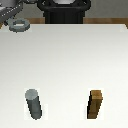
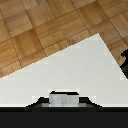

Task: Put the loop with the handle onto the peg.

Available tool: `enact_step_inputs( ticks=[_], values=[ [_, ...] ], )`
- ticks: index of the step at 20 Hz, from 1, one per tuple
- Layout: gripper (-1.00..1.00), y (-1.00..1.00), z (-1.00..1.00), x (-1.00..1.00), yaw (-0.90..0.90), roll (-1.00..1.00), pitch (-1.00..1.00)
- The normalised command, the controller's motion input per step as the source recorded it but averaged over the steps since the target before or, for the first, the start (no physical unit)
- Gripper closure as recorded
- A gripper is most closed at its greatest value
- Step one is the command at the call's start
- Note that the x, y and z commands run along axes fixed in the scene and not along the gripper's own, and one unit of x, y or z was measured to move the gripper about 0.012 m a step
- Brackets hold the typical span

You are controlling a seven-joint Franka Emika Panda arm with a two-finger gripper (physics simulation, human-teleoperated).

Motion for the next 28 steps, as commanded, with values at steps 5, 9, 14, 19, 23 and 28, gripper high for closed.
enact_step_inputs(
  ticks=[5,9,14,19,23,28],
  values=[
    [1.0,0.0,0.0,0.2,-0.43,0.0,0.0],
    [1.0,0.0,0.0,0.75,0.0,0.0,0.0],
    [1.0,0.0,0.0,1.0,0.0,0.0,0.0],
    [1.0,0.0,0.0,1.0,0.0,0.0,0.0],
    [1.0,0.0,0.29,0.5,0.0,0.0,0.0],
    [1.0,0.0,0.8,0.0,0.0,0.0,0.0]
  ],
)
